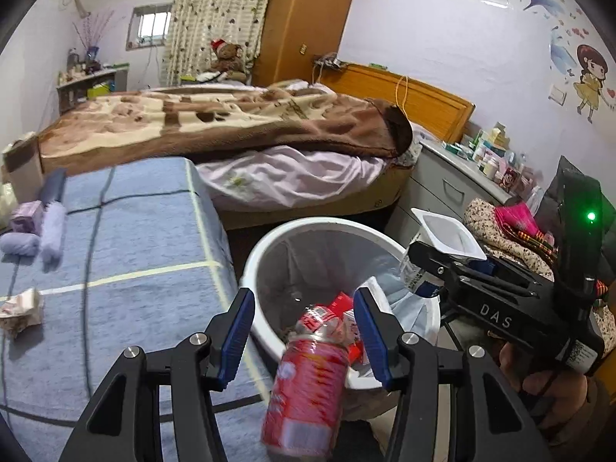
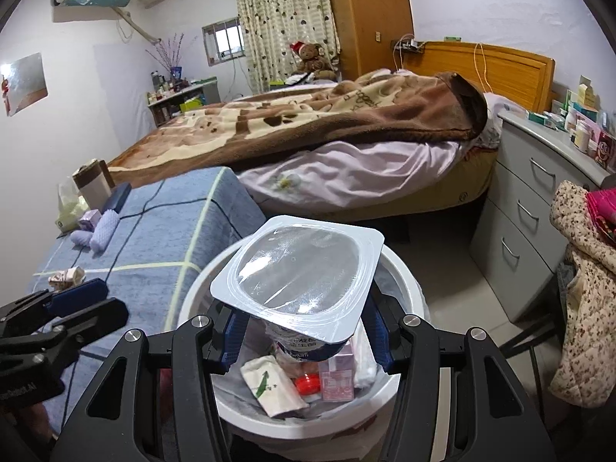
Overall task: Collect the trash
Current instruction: 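Open the left tool to drop the can while the right tool releases the yogurt cup into the basket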
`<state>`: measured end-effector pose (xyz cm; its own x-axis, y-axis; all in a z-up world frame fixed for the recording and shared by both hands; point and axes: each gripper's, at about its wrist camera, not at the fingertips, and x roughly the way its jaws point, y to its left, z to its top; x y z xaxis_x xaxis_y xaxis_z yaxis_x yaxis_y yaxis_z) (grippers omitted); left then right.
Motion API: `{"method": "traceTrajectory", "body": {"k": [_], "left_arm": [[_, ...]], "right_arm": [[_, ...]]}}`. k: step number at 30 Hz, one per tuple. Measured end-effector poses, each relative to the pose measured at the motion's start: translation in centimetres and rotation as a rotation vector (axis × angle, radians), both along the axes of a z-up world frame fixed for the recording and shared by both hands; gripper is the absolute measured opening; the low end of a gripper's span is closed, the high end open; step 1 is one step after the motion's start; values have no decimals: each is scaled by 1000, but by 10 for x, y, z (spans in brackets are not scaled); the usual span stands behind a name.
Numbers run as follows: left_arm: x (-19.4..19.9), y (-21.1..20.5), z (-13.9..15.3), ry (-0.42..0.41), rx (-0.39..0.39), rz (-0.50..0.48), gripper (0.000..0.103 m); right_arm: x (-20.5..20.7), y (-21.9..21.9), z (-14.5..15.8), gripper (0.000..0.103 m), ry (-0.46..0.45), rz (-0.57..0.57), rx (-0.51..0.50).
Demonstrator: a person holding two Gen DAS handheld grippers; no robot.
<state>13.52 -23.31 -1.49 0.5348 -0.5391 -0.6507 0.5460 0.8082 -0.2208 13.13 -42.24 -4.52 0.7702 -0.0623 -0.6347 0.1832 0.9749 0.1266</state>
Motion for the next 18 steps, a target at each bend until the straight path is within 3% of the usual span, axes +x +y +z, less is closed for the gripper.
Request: {"method": "traceTrajectory", "body": {"k": [5, 7, 9, 10, 12, 14, 18], "left_arm": [[7, 2, -24, 100, 3, 32, 54], [2, 11, -17, 75, -11, 44, 55], [-16, 11, -13, 12, 44, 48, 79], [-24, 10, -17, 15, 54, 40, 80], [-41, -7, -34, 57, 77, -73, 80], [-45, -19, -44, 59, 122, -91, 80], [-35, -14, -37, 60, 57, -70, 79]], "right_arm": [[-4, 3, -12, 55, 15, -23, -34], [-5, 0, -9, 55, 2, -30, -29], [-8, -6, -2, 55, -17, -46, -5], [-11, -6, 1, 55, -35, -53, -23], [-14, -6, 3, 55, -56, -68, -53], [-14, -13, 2, 55, -54, -72, -18], [-14, -8, -3, 55, -40, -35, -9]]}}
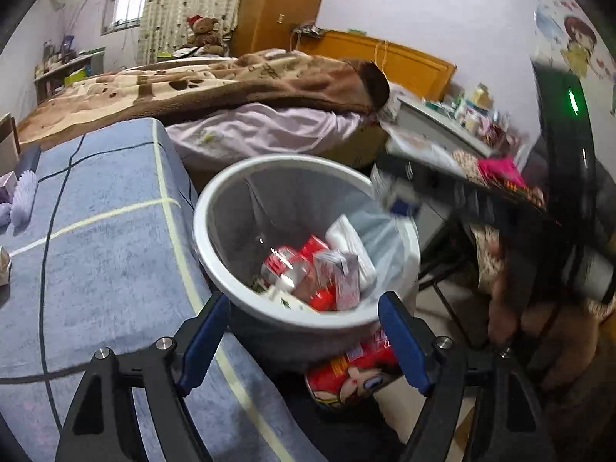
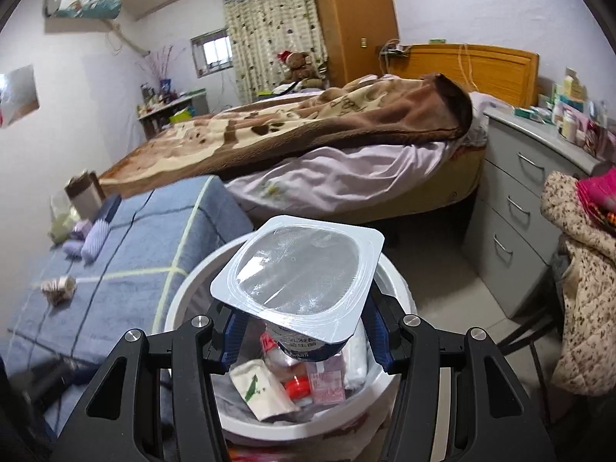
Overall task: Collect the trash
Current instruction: 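Open the left tool to drop the can while the right tool releases the yogurt cup into the basket, then move both open tools back over the bed toward the remaining trash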
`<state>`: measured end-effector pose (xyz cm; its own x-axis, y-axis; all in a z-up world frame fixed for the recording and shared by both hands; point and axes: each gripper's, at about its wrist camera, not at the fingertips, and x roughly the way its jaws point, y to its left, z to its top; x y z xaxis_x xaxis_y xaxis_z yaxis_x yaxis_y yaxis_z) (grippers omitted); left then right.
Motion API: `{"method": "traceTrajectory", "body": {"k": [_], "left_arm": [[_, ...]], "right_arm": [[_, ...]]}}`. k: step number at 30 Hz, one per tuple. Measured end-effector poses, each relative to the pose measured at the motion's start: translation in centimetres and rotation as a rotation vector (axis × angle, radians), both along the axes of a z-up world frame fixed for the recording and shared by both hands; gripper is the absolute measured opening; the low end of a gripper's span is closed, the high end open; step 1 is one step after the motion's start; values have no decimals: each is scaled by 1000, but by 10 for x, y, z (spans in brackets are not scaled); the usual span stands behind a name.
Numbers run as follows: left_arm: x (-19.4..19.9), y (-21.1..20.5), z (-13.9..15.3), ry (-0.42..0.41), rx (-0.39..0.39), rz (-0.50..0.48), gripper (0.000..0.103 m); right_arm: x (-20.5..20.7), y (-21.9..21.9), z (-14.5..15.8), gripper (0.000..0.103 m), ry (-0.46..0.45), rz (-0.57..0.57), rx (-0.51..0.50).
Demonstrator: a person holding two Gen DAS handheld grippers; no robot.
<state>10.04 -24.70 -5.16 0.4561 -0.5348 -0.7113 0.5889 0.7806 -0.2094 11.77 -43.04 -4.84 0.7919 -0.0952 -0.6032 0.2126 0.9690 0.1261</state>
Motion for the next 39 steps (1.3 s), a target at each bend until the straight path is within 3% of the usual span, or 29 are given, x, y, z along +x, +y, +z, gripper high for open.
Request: {"method": "traceTrajectory", "body": {"k": [10, 13, 39], "left_arm": [[28, 23, 15, -34, -34, 105, 80], [33, 30, 20, -59, -29, 135, 79], [67, 79, 40, -104, -25, 247, 79]], "right_arm": [[23, 3, -22, 56, 109, 60, 62], [25, 10, -22, 71, 123, 69, 39], [45, 40, 5, 73, 30, 100, 28]]}}
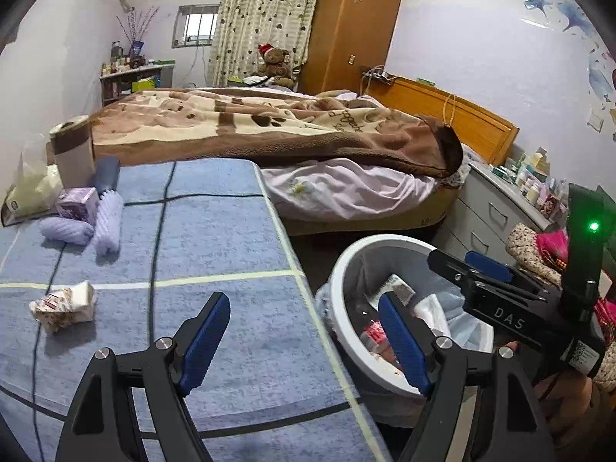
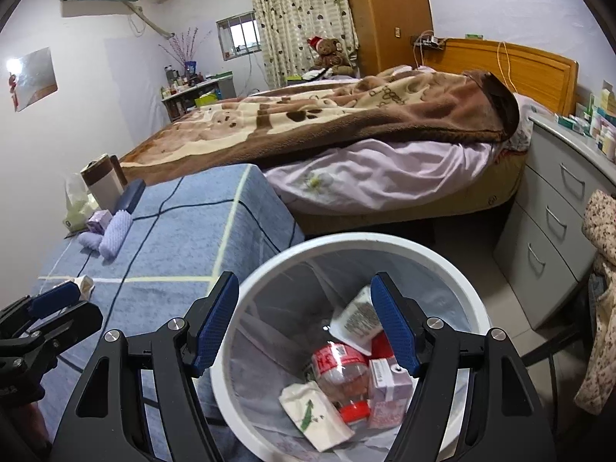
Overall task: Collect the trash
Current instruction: 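Move both open tools back over the bed toward the remaining trash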
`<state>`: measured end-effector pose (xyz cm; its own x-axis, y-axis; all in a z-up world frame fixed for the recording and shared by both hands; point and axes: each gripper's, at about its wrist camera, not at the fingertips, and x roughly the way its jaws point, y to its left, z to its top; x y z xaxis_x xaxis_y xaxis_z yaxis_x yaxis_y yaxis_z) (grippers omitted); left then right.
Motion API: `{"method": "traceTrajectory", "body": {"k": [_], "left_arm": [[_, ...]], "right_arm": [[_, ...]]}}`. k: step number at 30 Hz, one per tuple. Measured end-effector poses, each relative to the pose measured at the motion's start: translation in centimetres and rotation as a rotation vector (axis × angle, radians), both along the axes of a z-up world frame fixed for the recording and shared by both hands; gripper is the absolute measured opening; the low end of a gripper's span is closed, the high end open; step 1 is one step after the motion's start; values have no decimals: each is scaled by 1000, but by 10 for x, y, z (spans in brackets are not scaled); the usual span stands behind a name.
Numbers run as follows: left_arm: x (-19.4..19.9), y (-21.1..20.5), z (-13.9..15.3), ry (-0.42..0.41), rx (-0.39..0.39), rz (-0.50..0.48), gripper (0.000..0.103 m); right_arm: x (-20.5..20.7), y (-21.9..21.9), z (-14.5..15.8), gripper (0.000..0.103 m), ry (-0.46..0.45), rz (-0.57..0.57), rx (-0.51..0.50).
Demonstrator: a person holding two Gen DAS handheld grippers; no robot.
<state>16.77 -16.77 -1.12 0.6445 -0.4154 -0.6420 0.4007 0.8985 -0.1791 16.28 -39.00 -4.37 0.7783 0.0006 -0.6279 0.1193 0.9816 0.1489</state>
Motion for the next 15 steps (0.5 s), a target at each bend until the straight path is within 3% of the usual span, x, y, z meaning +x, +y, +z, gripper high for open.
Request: {"method": "traceTrajectory", "body": {"k": [15], "left_arm": [[12, 51, 11, -28, -7, 73, 79]], "right_arm": [[18, 37, 12, 73, -36, 64, 0]]}}
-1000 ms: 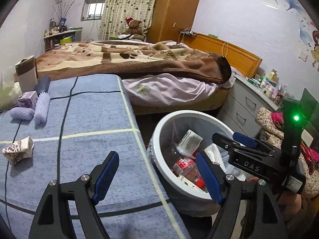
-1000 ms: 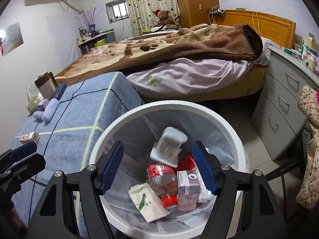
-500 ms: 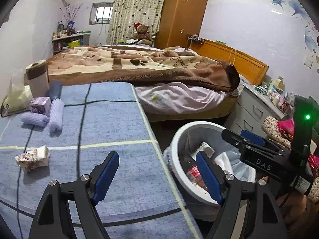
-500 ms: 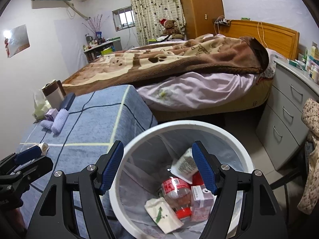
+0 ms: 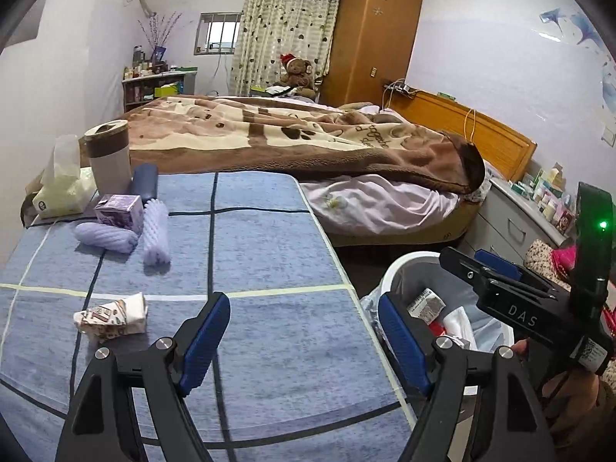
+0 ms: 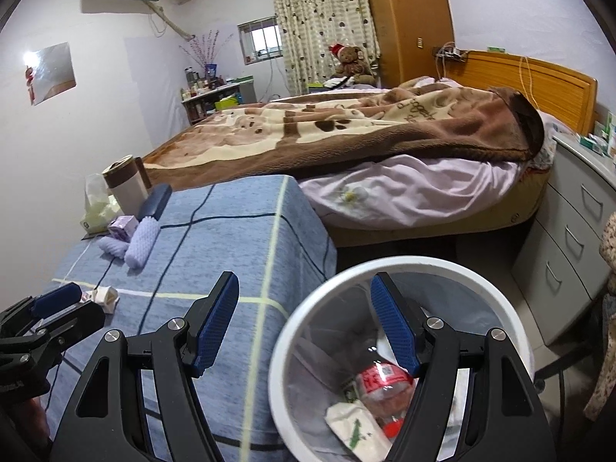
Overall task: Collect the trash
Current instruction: 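Move both open tools back over the bed toward the remaining trash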
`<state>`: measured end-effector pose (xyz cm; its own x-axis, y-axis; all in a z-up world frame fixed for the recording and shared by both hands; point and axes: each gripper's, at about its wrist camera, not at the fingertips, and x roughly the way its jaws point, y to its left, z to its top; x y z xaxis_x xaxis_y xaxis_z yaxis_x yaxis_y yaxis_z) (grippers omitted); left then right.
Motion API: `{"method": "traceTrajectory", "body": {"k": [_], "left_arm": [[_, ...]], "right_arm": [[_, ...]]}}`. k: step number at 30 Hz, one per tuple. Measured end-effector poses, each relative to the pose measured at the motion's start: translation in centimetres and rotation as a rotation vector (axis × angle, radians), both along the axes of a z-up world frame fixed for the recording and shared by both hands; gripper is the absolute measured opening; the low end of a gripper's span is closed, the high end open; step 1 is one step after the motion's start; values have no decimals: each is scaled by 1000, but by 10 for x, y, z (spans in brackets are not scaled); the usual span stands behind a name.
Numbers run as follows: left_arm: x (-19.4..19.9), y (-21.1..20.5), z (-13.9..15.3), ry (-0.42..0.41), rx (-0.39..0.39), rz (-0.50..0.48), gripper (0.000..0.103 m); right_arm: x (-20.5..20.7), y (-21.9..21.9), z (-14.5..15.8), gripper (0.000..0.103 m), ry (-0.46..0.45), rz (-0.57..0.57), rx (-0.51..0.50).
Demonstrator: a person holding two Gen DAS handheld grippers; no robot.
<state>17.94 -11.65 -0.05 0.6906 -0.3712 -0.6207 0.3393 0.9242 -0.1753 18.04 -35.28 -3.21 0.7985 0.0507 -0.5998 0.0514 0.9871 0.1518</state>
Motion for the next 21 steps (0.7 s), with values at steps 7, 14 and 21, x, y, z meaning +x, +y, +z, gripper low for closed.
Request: {"method": "traceTrajectory", "body": {"k": [7, 14, 21], "left_arm": [[7, 29, 3, -16, 8, 53, 80], [15, 65, 4, -22, 15, 113, 79], [27, 106, 1, -24, 17, 176, 80]], "right_arm": [[12, 22, 4, 73, -12, 46, 0], [26, 50, 8, 73, -23, 108, -6], [44, 81, 6, 73, -12, 171, -24]]}}
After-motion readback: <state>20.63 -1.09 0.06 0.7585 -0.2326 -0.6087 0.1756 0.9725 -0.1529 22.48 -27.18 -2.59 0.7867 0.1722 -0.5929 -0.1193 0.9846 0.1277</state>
